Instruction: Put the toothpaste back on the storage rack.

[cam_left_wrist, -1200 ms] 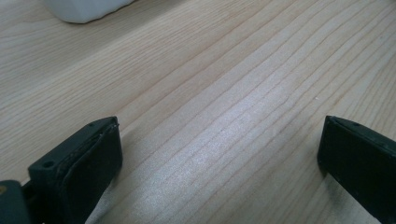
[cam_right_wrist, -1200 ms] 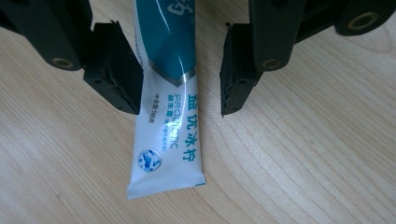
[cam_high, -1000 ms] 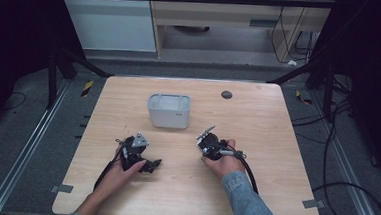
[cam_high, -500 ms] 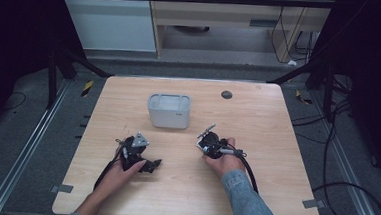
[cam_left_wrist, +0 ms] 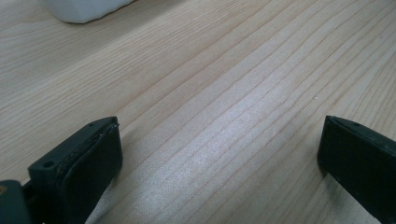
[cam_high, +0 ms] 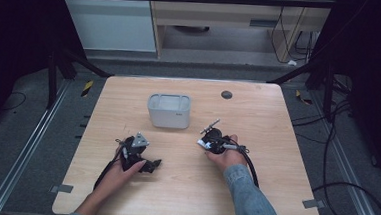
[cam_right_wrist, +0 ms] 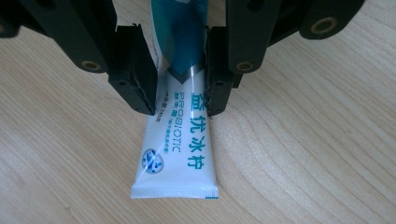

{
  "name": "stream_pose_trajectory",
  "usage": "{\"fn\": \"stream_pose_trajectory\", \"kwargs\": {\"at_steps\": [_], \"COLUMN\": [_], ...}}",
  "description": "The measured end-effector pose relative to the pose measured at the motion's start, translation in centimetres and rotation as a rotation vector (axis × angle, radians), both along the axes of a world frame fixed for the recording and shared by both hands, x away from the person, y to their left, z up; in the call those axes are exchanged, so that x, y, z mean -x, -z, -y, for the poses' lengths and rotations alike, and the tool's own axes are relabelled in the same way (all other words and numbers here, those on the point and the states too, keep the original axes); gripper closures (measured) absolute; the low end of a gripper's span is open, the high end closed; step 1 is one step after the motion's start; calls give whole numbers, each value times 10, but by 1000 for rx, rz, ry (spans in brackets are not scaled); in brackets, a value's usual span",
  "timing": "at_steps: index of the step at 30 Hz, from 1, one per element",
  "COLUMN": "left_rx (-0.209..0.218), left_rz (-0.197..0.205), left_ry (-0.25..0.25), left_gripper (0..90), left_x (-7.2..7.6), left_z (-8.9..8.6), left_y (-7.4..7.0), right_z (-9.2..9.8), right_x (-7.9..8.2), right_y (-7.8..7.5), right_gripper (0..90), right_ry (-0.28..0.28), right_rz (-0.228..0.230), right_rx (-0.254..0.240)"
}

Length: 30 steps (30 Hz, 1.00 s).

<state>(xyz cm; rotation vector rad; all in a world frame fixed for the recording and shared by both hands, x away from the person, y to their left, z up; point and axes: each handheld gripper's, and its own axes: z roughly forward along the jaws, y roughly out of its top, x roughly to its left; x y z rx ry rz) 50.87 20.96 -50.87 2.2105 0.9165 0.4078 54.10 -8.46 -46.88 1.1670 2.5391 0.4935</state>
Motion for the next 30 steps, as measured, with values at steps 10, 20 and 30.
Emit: {"fn": "stream_pose_trajectory", "kwargs": {"at_steps": [10,20,30], "left_rx": [0,0,0], "left_rz": [0,0,0], "left_ry": [0,0,0], "left_gripper": [0,0,0], "left_x": [0,0,0], "left_z": [0,0,0], "left_y": [0,0,0], "right_z": [2,-1,0], "right_x": [-3,-6,-7], "right_y": [1,-1,0], "right_gripper": [675,718,731], "right_ry": [15,12,21], "right_rz": [-1,-15,-18], "right_rx": [-4,39,49]}}
